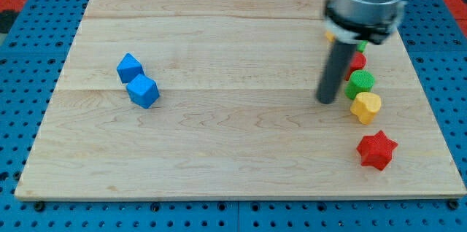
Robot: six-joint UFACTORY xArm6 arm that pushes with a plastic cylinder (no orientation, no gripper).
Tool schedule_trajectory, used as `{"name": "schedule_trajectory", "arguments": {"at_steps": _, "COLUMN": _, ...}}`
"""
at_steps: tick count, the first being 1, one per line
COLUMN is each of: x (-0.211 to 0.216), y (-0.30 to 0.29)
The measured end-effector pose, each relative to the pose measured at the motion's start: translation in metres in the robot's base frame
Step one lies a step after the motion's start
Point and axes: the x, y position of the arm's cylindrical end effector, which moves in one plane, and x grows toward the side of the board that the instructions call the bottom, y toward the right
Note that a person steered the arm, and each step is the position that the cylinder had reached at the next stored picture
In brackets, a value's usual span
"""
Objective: Move the blue cube top of the yellow hexagon
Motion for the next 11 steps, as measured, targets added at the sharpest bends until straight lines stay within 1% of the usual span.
{"name": "schedule_trajectory", "arguments": {"at_steps": 1, "x": 0.027, "y": -0.018}}
{"name": "schedule_trajectory", "arguments": {"at_steps": 2, "x": 0.092, "y": -0.047}}
{"name": "schedule_trajectory", "arguments": {"at_steps": 3, "x": 0.141, "y": -0.048}}
{"name": "schedule_trajectory", "arguments": {"at_steps": 4, "x": 0.149, "y": -0.005}}
{"name": "schedule_trajectory", "arguments": {"at_steps": 5, "x": 0.144, "y": 0.039}}
{"name": "schedule_trajectory", "arguments": {"at_steps": 8, "x": 0.115, "y": 0.100}}
{"name": "schedule_trajectory", "arguments": {"at_steps": 9, "x": 0.114, "y": 0.117}}
{"name": "schedule_trajectory", "arguments": {"at_steps": 10, "x": 0.146, "y": 0.100}}
{"name": "schedule_trajectory", "arguments": {"at_steps": 11, "x": 0.146, "y": -0.023}}
